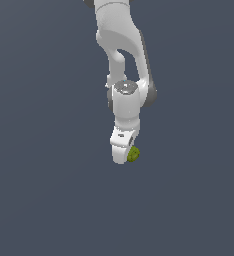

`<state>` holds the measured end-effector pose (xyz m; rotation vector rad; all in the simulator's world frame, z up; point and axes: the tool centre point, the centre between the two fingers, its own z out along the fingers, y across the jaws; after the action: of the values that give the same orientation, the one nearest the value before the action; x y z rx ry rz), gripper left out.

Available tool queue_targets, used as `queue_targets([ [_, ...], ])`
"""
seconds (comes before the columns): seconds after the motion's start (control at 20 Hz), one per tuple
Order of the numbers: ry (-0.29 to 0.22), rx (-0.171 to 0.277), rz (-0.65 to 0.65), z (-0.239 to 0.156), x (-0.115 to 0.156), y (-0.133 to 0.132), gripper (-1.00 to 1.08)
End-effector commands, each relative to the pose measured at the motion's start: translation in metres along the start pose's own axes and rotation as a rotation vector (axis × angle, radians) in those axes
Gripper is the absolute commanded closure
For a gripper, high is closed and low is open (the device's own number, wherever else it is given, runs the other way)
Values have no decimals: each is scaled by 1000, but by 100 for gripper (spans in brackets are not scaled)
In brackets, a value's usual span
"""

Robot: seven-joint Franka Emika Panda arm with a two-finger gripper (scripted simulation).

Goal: Pick up the object and move it to a goal position.

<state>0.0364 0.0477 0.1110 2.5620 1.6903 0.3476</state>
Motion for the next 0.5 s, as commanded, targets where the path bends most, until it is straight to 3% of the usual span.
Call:
queue_targets([
  [0.0, 42, -43, -32, -17, 6, 19, 108],
  [0.45, 184, -170, -138, -77, 25, 71, 108],
])
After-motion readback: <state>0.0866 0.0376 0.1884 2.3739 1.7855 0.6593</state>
